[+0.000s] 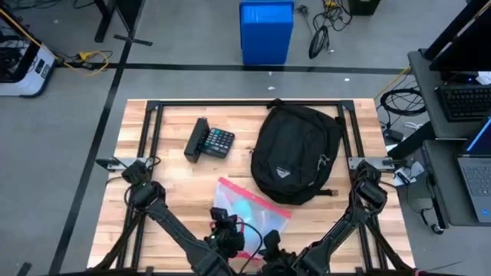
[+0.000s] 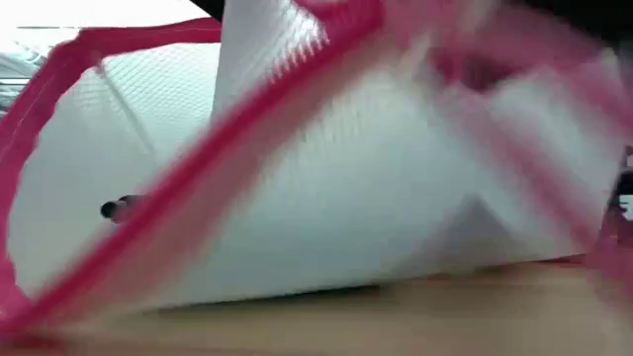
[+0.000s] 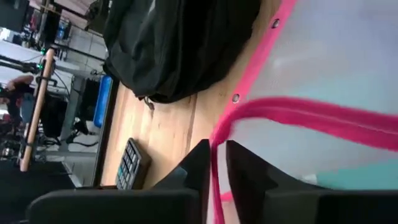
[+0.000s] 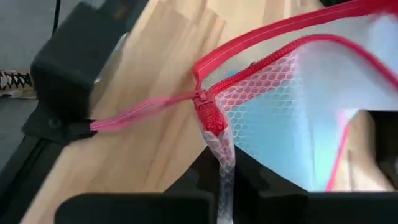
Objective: Unpack backpack
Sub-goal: Remove the black pen from the white zip bag
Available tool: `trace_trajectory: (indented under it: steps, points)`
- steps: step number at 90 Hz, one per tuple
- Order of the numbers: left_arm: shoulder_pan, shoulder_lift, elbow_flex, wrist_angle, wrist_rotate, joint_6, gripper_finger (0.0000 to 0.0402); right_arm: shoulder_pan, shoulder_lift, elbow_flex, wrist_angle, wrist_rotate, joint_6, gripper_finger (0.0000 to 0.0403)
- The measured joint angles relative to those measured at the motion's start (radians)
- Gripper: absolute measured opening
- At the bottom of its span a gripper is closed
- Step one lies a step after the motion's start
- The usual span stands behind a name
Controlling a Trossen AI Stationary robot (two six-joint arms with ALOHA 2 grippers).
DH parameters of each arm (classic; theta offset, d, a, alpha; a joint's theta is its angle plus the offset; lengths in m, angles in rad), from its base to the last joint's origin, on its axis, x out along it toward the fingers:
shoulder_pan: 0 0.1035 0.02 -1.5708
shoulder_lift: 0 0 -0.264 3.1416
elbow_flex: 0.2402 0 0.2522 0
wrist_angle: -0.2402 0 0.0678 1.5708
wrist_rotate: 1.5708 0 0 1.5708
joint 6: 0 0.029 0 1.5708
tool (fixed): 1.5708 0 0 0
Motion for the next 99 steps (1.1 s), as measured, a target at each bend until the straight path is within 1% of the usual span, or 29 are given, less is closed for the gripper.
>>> trace_trajectory:
  steps: [10,21,39,50,60,78,82,89,99]
  points:
    - [-0.019,0.0,0.0,0.0,0.0,-0.004,0.007,-0.013,-0.05,0.0,-0.046,0.0,-0.017,0.0]
    - [-0.053,-0.014,0.0,0.001,0.003,-0.004,0.0084,-0.028,-0.092,0.0,-0.086,0.001,-0.018,0.0]
    - [-0.115,-0.089,0.0,0.0,0.028,-0.107,0.0086,-0.04,-0.102,0.0,-0.098,0.003,-0.014,0.0]
    - [-0.159,-0.111,0.001,0.006,0.034,-0.17,0.0086,-0.04,-0.102,0.0,-0.107,0.003,0.001,0.0]
    - [-0.187,-0.111,0.0,0.055,0.04,-0.225,0.0086,-0.04,-0.102,0.0,-0.108,0.003,0.002,0.0]
    - [-0.19,-0.089,-0.039,0.259,0.057,-0.249,0.0086,-0.041,-0.102,0.0,-0.103,0.001,0.004,0.0]
    - [-0.186,-0.086,-0.053,0.284,0.057,-0.294,0.0086,-0.041,-0.102,0.0,-0.103,0.001,0.003,0.0]
    - [-0.174,-0.086,-0.099,0.29,0.06,-0.435,0.0086,-0.041,-0.102,0.0,-0.101,0.002,0.004,0.0]
    - [-0.153,-0.084,-0.191,0.264,0.104,-0.597,0.0086,-0.037,-0.102,0.0,-0.101,0.002,0.004,0.0]
